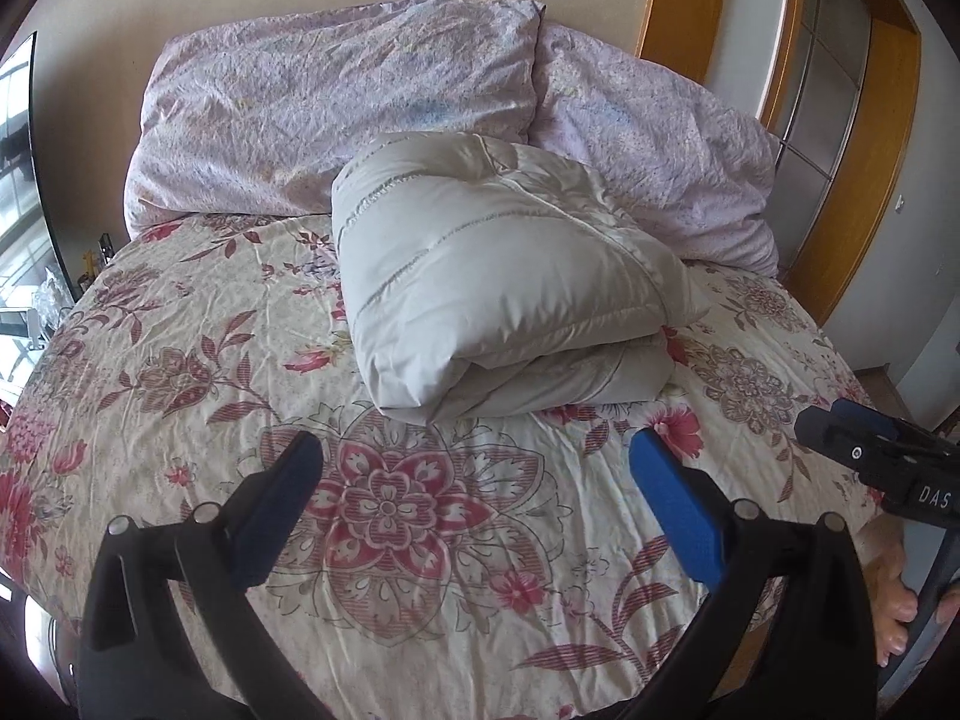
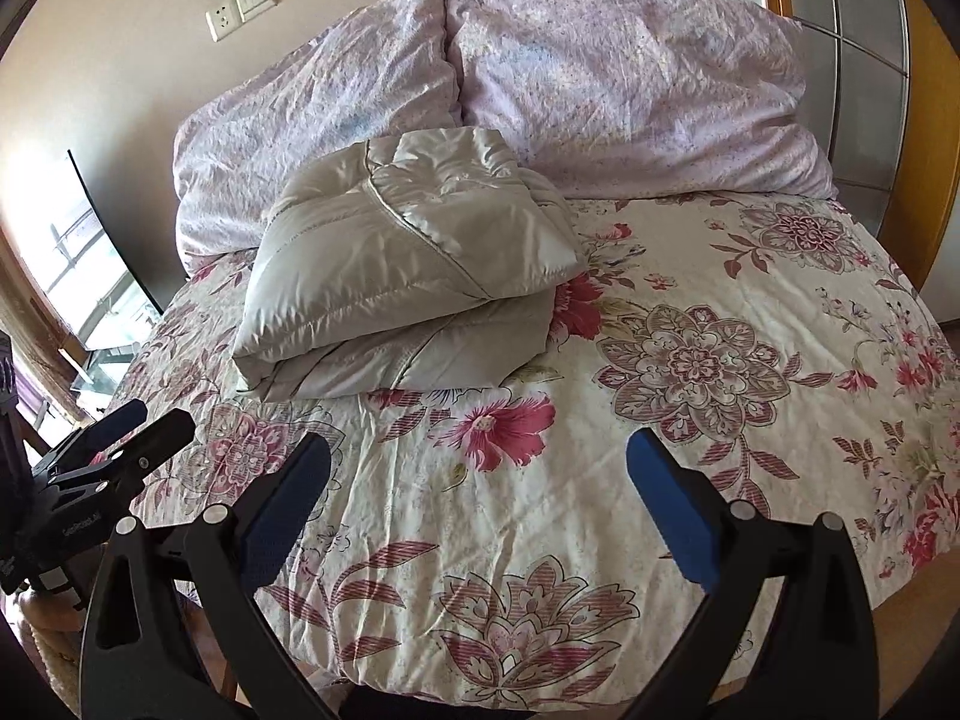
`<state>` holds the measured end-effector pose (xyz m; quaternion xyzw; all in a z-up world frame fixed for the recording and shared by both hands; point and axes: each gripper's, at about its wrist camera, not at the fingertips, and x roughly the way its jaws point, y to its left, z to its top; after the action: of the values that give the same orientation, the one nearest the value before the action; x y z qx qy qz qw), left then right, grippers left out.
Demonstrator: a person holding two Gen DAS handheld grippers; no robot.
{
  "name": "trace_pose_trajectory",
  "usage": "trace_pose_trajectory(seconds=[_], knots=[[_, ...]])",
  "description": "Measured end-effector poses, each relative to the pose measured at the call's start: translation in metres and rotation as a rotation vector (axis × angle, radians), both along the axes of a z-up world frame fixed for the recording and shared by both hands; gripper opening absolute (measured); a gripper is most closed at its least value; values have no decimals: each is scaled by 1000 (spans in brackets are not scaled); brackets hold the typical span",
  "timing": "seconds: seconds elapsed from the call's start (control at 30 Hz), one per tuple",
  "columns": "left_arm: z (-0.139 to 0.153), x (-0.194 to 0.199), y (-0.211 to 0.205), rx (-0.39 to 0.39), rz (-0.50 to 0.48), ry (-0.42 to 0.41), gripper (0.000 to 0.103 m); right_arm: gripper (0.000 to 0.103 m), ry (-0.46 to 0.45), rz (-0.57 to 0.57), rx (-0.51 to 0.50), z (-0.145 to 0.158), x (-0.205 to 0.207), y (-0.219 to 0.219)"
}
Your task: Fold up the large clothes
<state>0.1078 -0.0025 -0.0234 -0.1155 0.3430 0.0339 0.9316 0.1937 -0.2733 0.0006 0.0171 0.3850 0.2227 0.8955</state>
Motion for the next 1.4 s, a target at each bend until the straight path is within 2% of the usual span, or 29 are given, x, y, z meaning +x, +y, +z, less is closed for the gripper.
trace_pose_trajectory(seconds=[0.53, 0.83, 1.4], knots=[[14, -9, -15, 17, -14, -22, 101, 101, -9, 20, 28, 11, -13, -4], [7, -2, -13, 10, -4, 4, 101, 101, 22, 25, 33, 3, -4, 2], [9, -1, -14, 15, -9, -1, 101, 101, 37, 23, 41, 2, -1, 2]])
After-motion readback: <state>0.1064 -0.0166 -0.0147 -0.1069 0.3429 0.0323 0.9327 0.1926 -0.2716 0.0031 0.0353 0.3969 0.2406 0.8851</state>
